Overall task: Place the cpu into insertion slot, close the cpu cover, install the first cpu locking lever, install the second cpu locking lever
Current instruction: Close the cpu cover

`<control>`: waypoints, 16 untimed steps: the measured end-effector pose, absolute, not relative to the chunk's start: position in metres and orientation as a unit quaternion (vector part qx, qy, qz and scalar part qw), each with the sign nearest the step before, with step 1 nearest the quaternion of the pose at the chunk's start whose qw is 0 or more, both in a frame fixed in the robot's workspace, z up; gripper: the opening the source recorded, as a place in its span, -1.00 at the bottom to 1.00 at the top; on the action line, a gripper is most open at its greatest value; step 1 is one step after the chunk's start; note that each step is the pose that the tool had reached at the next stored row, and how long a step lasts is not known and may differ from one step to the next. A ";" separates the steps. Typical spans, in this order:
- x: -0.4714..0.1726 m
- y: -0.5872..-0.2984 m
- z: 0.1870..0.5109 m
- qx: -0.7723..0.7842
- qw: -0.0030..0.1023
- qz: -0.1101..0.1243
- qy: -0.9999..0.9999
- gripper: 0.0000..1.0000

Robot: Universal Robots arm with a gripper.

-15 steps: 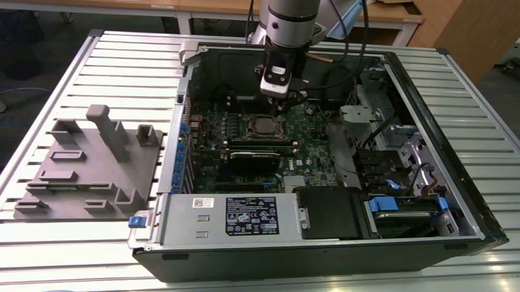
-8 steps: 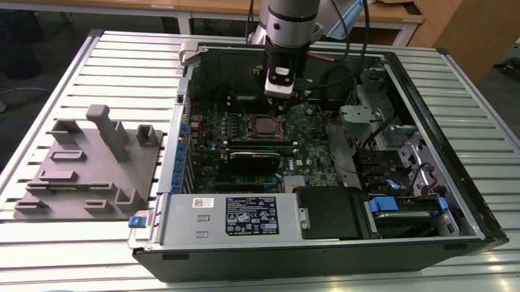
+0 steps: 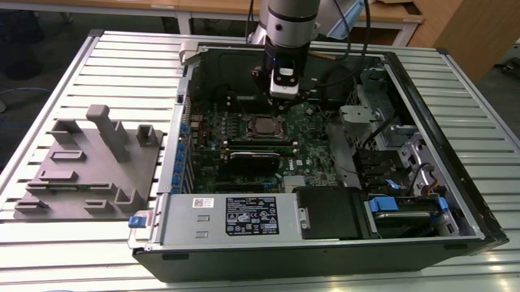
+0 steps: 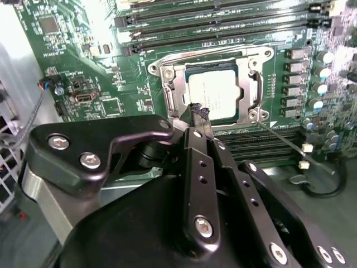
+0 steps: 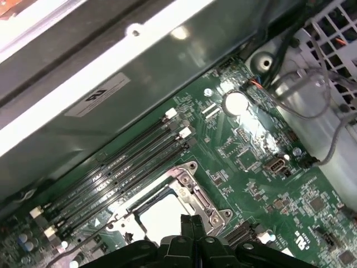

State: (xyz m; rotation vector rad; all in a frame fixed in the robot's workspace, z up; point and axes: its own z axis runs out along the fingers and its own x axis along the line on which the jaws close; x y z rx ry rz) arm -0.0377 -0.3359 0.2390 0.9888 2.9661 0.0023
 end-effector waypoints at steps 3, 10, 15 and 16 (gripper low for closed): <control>-0.038 -0.336 0.239 0.299 0.007 0.001 0.954 -0.80; -0.038 -0.336 0.239 0.257 0.007 0.001 0.966 -0.80; -0.038 -0.336 0.239 0.225 0.007 0.002 0.974 -0.80; -0.038 -0.336 0.239 0.219 0.007 0.002 0.976 -0.80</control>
